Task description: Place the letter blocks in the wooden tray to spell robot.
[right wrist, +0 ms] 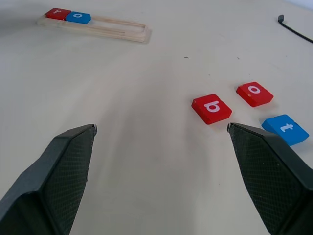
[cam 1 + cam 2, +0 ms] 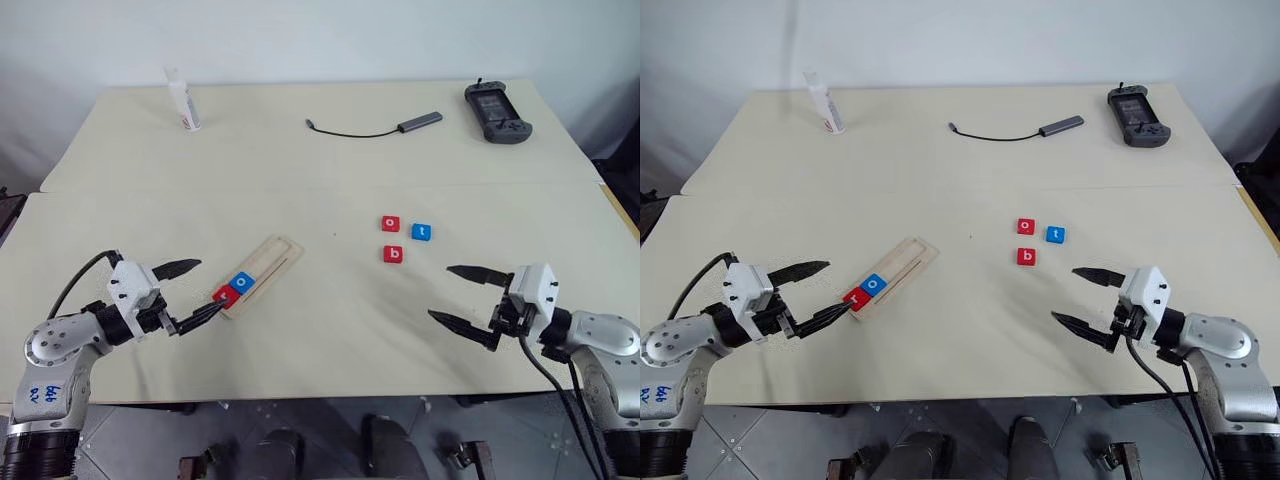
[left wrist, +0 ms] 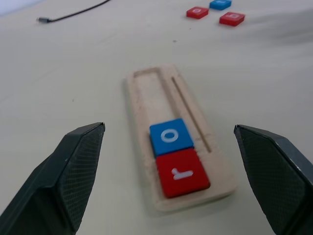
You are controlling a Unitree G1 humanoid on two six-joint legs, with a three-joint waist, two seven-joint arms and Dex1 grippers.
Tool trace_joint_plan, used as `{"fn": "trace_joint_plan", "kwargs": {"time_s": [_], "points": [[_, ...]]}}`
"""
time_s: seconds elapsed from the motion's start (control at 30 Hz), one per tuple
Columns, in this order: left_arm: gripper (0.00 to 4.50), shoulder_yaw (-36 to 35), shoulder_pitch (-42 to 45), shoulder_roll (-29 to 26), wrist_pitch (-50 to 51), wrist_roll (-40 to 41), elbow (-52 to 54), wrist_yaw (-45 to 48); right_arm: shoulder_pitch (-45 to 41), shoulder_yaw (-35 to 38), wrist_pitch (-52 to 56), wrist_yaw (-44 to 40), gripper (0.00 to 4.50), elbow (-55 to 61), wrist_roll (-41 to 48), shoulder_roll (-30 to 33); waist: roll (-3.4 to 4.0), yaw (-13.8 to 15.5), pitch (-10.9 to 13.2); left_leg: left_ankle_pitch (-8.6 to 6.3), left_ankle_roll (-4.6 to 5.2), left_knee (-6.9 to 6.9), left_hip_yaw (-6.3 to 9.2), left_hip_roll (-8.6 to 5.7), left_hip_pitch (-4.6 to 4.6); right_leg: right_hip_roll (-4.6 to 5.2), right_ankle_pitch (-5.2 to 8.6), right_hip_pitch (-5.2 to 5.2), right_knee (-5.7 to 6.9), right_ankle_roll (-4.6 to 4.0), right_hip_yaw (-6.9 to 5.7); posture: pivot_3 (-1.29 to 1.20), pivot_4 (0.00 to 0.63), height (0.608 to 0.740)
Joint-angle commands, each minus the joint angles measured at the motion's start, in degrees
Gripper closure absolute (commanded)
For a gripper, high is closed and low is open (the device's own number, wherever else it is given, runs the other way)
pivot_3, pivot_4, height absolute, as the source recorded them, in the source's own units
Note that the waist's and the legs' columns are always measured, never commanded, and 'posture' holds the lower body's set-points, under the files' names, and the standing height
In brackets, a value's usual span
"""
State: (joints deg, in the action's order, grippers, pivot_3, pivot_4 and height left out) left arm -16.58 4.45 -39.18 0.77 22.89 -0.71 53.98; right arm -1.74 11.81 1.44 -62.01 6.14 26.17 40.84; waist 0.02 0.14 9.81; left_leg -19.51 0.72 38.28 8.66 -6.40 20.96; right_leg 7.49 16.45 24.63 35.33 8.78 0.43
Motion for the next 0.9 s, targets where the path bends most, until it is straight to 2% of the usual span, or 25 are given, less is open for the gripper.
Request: {"fn": "trace_joint_plan", "kwargs": {"time_s": [0.03, 0.2, 0.33, 0.5, 0.67, 0.9], "points": [[0.0, -1.1, -0.4, 0.5, -0.3, 0.6, 1.5, -1.4, 0.8, 1.4, -0.8, 0.3, 0.02, 2.4, 1.5, -0.7, 0.0, 0.0, 0.0, 0.0, 0.0, 0.0, 0.0, -0.02, 0.0, 0.01, 0.0, 0.0, 0.01, 0.0, 0.0, 0.0, 0.15, 0.74], [0.0, -6.3, -8.0, 2.7, -0.6, 3.5, 4.7, -3.3, -3.7, -1.9, -0.3, -0.7, 0.02, 2.1, 2.4, -2.8, 0.0, -0.7, 0.0, -0.01, 0.0, -0.06, -0.06, 0.04, -0.02, -0.02, 0.0, 0.03, -0.01, 0.0, 0.06, 0.0, 0.15, 0.74], [0.0, -13.6, -15.6, 3.3, -3.1, 4.2, 1.2, -4.3, -11.0, -6.1, 2.3, -1.9, 0.02, 2.9, 5.0, -5.9, 0.0, -1.0, 0.0, -0.02, -0.1, -0.06, -0.12, 0.16, -0.14, -0.09, 0.04, 0.0, -0.14, -0.07, 0.05, 0.0, 0.15, 0.74], [0.0, -17.8, -21.0, 2.9, -7.0, 4.2, -3.5, -1.8, -15.9, -9.9, 3.2, -5.0, 0.02, 4.1, 5.3, -7.2, -0.01, 0.0, 0.0, -0.06, -0.09, -0.12, -0.12, 0.15, -0.3, -0.08, 0.05, -0.15, -0.22, -0.1, 0.06, 0.0, 0.15, 0.74], [0.0, -18.4, -20.9, 2.8, -6.1, 5.8, -5.5, -0.8, -17.2, -11.1, 4.6, -7.7, 0.02, 5.2, 5.9, -5.9, -0.04, 1.5, 0.0, -0.12, 0.02, -0.08, -0.08, 0.07, -0.29, -0.01, 0.05, -0.22, -0.29, -0.1, 0.01, 0.0, 0.15, 0.74], [0.0, -16.5, -20.2, 2.6, 0.2, 9.2, -0.2, 0.4, -17.1, -10.3, 4.5, -10.1, 0.02, 4.1, 5.6, -4.5, -0.05, 0.9, 0.0, -0.18, 0.0, -0.1, -0.14, 0.16, -0.3, -0.07, 0.06, -0.18, -0.28, -0.11, 0.03, 0.0, 0.15, 0.74]]}}
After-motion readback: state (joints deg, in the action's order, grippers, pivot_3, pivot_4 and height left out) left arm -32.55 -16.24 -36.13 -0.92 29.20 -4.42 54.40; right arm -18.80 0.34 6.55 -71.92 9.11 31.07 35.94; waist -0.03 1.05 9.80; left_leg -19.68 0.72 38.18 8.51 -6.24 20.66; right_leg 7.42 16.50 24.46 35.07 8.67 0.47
